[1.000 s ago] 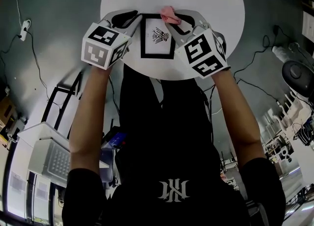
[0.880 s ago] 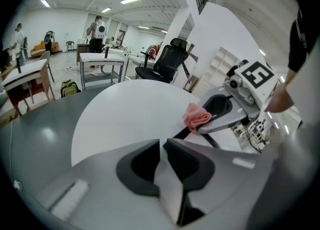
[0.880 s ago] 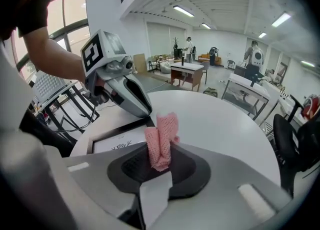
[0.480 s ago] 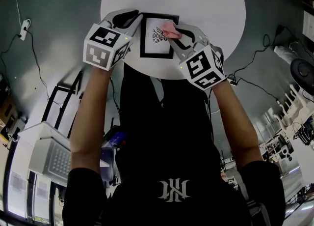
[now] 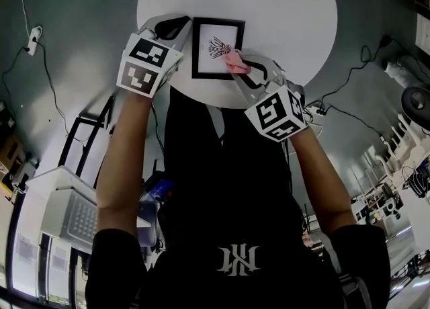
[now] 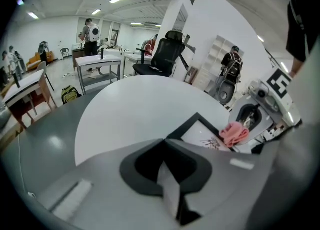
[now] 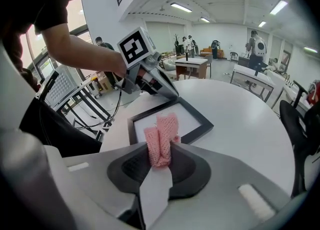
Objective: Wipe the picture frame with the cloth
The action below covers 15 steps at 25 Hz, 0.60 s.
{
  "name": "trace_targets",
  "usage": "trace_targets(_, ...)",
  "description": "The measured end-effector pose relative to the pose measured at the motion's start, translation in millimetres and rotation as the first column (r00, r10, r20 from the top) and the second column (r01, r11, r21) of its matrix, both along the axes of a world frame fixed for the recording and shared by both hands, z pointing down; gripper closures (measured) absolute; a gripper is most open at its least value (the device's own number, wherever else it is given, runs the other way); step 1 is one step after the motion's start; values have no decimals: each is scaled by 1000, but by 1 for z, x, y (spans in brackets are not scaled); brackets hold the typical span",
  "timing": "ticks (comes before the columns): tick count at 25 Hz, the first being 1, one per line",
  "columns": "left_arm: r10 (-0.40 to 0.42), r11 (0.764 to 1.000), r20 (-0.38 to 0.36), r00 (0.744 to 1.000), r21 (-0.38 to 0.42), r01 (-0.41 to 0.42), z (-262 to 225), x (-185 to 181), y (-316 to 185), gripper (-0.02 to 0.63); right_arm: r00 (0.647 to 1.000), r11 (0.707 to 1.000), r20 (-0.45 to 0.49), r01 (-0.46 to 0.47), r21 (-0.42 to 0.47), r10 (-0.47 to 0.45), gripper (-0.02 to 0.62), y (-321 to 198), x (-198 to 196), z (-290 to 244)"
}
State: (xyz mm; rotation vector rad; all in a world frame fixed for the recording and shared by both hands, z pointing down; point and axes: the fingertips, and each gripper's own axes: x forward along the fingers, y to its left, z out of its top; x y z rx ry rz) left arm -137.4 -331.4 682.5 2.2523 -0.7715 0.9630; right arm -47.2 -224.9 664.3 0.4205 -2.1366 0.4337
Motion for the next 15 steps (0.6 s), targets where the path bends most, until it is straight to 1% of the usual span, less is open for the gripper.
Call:
trace_targets(2,2,1000,-5,1000,13,-1,2,0,-1,603,1000,1000,-6,4,-14,-4,517,7,-1,0)
trace_targets(5,-4,1000,12,1000,-16,4,-1,-2,2,603,1000,999,-10,27,-29,-27,517,22,-5,0)
trace_targets(10,-9,1000,14,1000,-18,9,-1,-2,1,603,999,997,-3,37,-74,-37,517,45,-7,0)
trace_targets(15,-10,1000,16,1000,27,10,3,-4,-3,603,998,990,1,67,-125,-68,517,70,-9,1)
